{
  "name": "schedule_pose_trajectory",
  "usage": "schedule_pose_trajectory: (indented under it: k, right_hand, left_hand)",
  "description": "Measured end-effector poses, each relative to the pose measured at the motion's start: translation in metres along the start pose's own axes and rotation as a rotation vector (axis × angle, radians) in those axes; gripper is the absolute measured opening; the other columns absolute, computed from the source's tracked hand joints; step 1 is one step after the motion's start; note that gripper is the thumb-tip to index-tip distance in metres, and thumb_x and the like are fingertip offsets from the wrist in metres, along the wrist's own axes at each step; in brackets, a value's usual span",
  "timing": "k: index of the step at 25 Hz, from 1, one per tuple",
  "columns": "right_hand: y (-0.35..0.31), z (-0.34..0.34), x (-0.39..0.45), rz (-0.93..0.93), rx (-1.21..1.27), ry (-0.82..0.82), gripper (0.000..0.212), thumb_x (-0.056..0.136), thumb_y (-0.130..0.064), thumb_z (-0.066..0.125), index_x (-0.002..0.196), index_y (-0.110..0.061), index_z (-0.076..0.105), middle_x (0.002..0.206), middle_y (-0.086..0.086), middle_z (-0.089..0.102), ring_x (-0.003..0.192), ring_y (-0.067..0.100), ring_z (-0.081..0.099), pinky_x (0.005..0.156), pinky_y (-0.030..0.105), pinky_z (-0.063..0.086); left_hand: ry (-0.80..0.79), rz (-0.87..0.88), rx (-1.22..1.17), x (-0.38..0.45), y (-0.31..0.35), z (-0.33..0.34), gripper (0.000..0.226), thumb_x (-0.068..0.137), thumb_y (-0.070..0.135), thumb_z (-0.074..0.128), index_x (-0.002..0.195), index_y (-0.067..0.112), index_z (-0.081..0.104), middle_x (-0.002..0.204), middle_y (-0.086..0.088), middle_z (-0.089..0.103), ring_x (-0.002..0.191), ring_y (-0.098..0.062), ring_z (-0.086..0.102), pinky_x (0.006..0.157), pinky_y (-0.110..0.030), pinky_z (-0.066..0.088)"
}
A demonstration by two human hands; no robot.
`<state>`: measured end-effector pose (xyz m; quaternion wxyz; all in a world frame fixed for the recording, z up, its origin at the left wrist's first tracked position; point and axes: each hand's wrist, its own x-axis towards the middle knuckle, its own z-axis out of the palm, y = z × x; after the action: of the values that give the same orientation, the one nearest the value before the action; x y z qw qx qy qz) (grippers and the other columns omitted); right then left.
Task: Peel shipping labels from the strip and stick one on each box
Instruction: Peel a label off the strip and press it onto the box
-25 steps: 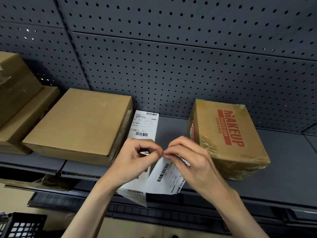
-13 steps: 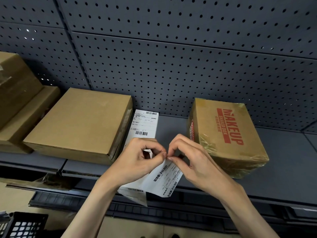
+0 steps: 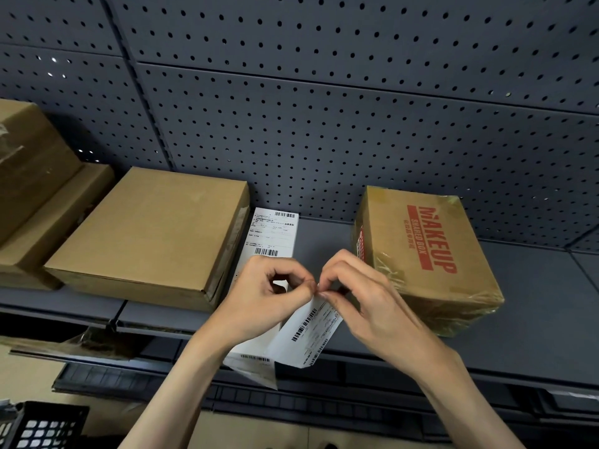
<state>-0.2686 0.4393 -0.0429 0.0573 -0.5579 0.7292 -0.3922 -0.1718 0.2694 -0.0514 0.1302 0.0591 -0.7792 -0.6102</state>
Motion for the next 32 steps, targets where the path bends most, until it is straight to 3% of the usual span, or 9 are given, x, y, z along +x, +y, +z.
schedule_pose_trajectory:
  k: [3, 6, 10, 13, 16, 20, 25, 27, 32]
  right_hand:
    - [-0.002, 0.007, -0.001, -0.027, -0.141, 0.062, 0.005, 0.098, -0.003, 0.061, 0.095, -0.005, 0.058, 0.099, -0.002, 0.051, 0.087, 0.016, 0.052, 0.072, 0.033, 0.049]
    - [-0.002, 0.013, -0.004, -0.053, -0.267, 0.109, 0.008, 0.096, -0.001, 0.063, 0.095, -0.004, 0.057, 0.103, 0.001, 0.051, 0.086, 0.018, 0.053, 0.067, 0.035, 0.050]
    - [-0.001, 0.016, -0.011, -0.058, -0.308, 0.164, 0.011, 0.092, 0.002, 0.067, 0.094, -0.003, 0.059, 0.113, 0.007, 0.057, 0.095, 0.023, 0.060, 0.077, 0.036, 0.054]
    - [-0.001, 0.018, -0.016, -0.099, -0.344, 0.157, 0.004, 0.094, -0.001, 0.063, 0.095, -0.004, 0.061, 0.105, 0.008, 0.061, 0.093, 0.027, 0.062, 0.076, 0.041, 0.050]
    - [-0.004, 0.022, -0.027, -0.113, -0.380, 0.139, 0.006, 0.097, -0.004, 0.058, 0.096, -0.003, 0.064, 0.099, 0.007, 0.063, 0.092, 0.027, 0.064, 0.076, 0.041, 0.049]
    - [-0.008, 0.026, -0.050, -0.113, -0.362, 0.160, 0.006, 0.094, 0.002, 0.063, 0.096, -0.003, 0.065, 0.100, 0.007, 0.066, 0.100, 0.025, 0.066, 0.079, 0.039, 0.050]
    - [-0.016, 0.018, -0.073, -0.092, -0.300, 0.279, 0.008, 0.094, -0.001, 0.064, 0.088, 0.000, 0.068, 0.098, 0.009, 0.069, 0.111, 0.021, 0.067, 0.082, 0.037, 0.051]
    - [-0.023, 0.013, -0.079, -0.075, -0.222, 0.330, 0.011, 0.095, -0.001, 0.065, 0.084, 0.000, 0.068, 0.098, 0.008, 0.069, 0.111, 0.021, 0.068, 0.081, 0.036, 0.052]
    - [-0.037, 0.008, -0.095, 0.064, -0.023, 0.384, 0.012, 0.082, -0.003, 0.078, 0.082, -0.009, 0.067, 0.100, -0.006, 0.071, 0.096, 0.015, 0.073, 0.079, 0.027, 0.054]
  left_hand:
    - [0.076, -0.116, -0.147, 0.005, -0.002, 0.005, 0.014, 0.079, 0.002, 0.062, 0.065, 0.001, 0.066, 0.054, -0.006, 0.049, 0.044, -0.012, 0.041, 0.042, -0.018, 0.035]
    - [0.138, -0.207, -0.177, 0.011, -0.007, 0.000, 0.025, 0.090, -0.005, 0.059, 0.069, 0.008, 0.064, 0.061, -0.009, 0.047, 0.047, -0.007, 0.040, 0.043, -0.019, 0.034]
    - [0.225, -0.206, 0.050, 0.019, -0.018, -0.011, 0.020, 0.096, 0.002, 0.054, 0.079, 0.006, 0.062, 0.067, 0.003, 0.051, 0.052, 0.002, 0.043, 0.049, -0.011, 0.033]
    - [0.244, -0.219, 0.248, 0.027, -0.031, -0.019, 0.020, 0.099, 0.012, 0.054, 0.079, 0.012, 0.058, 0.063, 0.005, 0.053, 0.046, -0.001, 0.042, 0.044, -0.013, 0.031]
    - [0.212, -0.218, 0.467, 0.036, -0.035, -0.025, 0.015, 0.098, 0.020, 0.054, 0.086, 0.012, 0.060, 0.070, 0.002, 0.062, 0.059, -0.010, 0.048, 0.050, -0.018, 0.035]
    - [0.223, -0.140, 0.540, 0.050, -0.023, -0.028, 0.015, 0.098, 0.018, 0.053, 0.087, 0.010, 0.059, 0.075, -0.002, 0.065, 0.068, -0.020, 0.052, 0.062, -0.031, 0.038]
    - [0.315, 0.030, 0.600, 0.062, 0.001, -0.039, 0.016, 0.102, 0.020, 0.046, 0.090, 0.010, 0.050, 0.068, 0.005, 0.053, 0.060, -0.011, 0.046, 0.058, -0.032, 0.034]
    - [0.364, 0.107, 0.669, 0.069, 0.010, -0.040, 0.017, 0.104, 0.024, 0.041, 0.090, 0.014, 0.044, 0.072, 0.004, 0.051, 0.066, -0.021, 0.046, 0.060, -0.038, 0.034]
    - [0.477, 0.242, 0.827, 0.094, 0.014, -0.035, 0.016, 0.105, 0.023, 0.037, 0.094, 0.013, 0.045, 0.092, -0.002, 0.056, 0.082, -0.022, 0.048, 0.068, -0.037, 0.038]
